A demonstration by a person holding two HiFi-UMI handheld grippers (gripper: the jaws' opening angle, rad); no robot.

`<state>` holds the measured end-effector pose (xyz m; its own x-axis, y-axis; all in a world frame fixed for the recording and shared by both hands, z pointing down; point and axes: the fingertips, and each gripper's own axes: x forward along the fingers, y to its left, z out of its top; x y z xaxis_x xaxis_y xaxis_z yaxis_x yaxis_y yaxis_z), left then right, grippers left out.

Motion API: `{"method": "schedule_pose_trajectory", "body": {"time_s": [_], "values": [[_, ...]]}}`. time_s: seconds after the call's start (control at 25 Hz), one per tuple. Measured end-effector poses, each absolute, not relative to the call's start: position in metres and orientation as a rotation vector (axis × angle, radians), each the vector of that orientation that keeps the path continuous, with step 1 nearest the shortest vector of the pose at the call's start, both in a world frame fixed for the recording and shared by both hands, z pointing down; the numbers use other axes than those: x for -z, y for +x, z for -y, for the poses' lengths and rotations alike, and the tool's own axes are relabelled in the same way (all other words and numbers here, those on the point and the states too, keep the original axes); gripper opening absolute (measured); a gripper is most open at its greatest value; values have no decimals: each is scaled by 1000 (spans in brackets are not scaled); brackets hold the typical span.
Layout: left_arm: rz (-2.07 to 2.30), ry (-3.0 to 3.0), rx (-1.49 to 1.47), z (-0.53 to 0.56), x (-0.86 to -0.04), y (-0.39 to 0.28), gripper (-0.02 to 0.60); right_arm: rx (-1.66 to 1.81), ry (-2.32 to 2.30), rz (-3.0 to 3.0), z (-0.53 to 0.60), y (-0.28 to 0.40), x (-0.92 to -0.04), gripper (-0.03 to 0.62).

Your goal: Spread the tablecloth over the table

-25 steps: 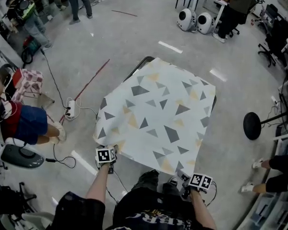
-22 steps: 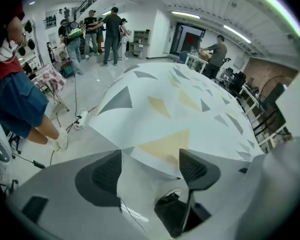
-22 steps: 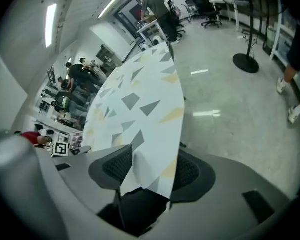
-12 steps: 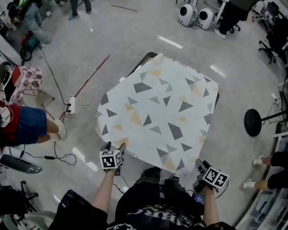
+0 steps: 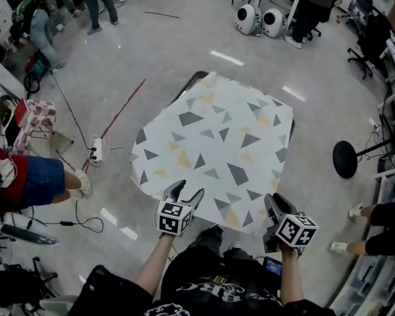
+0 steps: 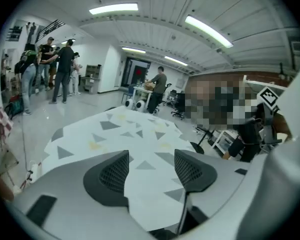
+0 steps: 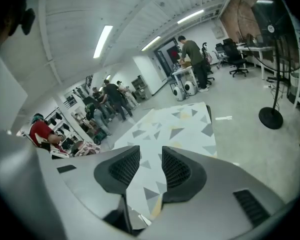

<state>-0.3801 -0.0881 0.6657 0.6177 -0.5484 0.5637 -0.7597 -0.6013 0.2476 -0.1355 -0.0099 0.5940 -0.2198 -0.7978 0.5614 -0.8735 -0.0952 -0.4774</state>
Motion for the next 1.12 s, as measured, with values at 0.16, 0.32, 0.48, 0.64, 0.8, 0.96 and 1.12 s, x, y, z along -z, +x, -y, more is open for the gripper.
{"method": "schedule_pose_trajectory", "body": {"time_s": [0.16, 0.32, 0.48, 0.64, 0.8, 0.96, 1.12], "values": [[894, 2520, -584, 62, -629, -332, 275, -1156, 1874, 2161, 1, -144, -560, 140], [804, 2597, -540, 26, -601, -294, 243, -1151, 1866, 2251, -22, -136, -540, 132], [731, 2634, -528, -23, -589, -266, 190, -1168, 1817, 2301, -63, -127, -536, 130], [741, 2651, -523, -65, -582, -245, 125, -1119, 1798, 2320, -101, -105, -535, 126], [764, 2660, -506, -109, -571, -226, 87, -1097, 1744, 2349, -145, -88, -532, 126], [762, 2672, -483, -155, -559, -209, 59, -1065, 1681, 2370, -188, -83, -532, 123], [767, 2669, -469, -197, -545, -200, 49, -1040, 1601, 2408, -221, -93, -528, 107]]}}
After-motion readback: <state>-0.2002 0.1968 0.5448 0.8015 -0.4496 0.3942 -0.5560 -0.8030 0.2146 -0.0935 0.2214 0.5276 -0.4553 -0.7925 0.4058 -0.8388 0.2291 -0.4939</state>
